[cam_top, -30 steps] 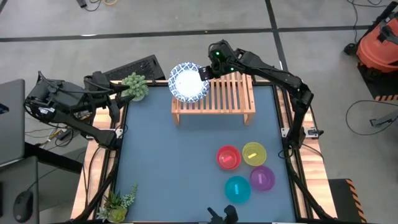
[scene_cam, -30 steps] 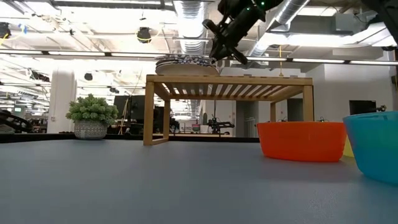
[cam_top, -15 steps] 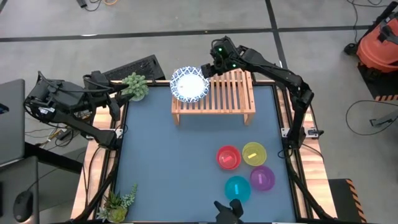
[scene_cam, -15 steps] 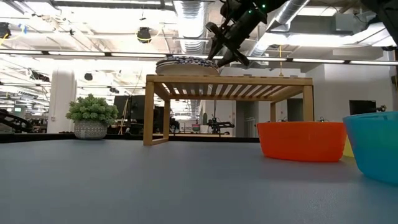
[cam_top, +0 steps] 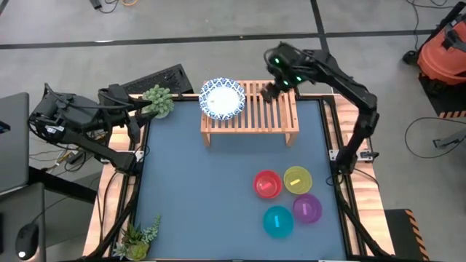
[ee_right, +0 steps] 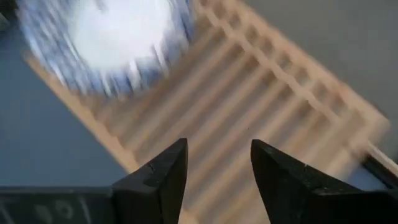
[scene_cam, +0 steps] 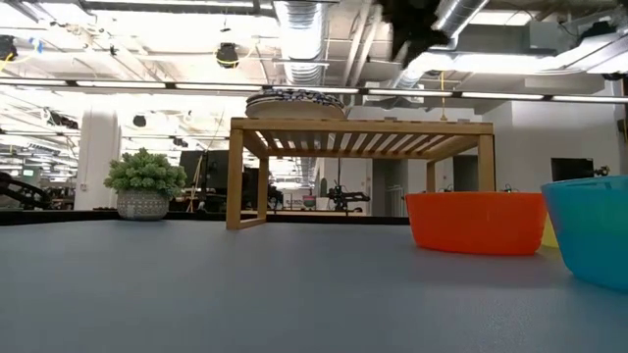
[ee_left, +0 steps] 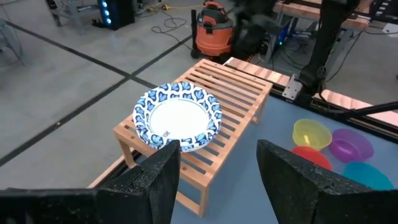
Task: Place and stack bowls onto a shelf
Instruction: Put the yellow bowl on the shelf
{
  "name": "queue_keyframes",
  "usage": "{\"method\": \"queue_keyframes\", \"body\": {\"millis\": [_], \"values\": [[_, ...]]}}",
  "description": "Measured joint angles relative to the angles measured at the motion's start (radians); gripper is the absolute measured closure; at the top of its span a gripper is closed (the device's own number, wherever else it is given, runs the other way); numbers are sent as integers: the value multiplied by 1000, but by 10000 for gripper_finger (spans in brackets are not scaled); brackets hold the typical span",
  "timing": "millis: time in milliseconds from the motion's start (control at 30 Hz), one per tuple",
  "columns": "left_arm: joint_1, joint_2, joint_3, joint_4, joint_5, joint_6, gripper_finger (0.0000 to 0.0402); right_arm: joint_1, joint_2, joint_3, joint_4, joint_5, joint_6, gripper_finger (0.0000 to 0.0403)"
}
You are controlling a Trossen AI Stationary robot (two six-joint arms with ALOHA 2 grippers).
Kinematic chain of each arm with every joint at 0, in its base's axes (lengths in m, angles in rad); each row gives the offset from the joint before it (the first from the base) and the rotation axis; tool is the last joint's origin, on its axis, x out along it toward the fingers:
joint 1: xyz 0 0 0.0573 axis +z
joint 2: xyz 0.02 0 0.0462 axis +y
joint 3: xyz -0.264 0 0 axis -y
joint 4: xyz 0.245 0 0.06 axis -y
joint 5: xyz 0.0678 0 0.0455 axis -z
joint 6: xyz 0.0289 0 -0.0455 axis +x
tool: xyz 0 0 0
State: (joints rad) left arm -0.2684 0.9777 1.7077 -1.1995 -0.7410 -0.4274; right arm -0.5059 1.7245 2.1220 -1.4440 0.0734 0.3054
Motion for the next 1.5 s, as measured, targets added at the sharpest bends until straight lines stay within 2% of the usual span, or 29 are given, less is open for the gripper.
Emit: {"method": "queue_keyframes", "body": {"millis": [100,300,533,633,900,1133,1367,1500], "values": [[0,4,0,0,0,4,205,74,-39,-1,-130,78,41,202],[0,32,0,0,59,5,205,258,-204,-145,-127,128,198,203],[0,95,0,38,68,13,205,469,-428,-484,-131,189,579,203],[0,119,0,97,110,37,205,563,-509,-642,-126,192,749,203],[5,156,0,388,197,122,205,768,-601,-993,-92,175,1114,203],[25,179,0,602,297,129,205,874,-600,-1196,44,133,1251,203],[24,220,0,633,313,133,205,899,-600,-1339,242,88,1268,203],[24,251,0,641,311,130,205,899,-599,-1401,291,68,1269,203]]}}
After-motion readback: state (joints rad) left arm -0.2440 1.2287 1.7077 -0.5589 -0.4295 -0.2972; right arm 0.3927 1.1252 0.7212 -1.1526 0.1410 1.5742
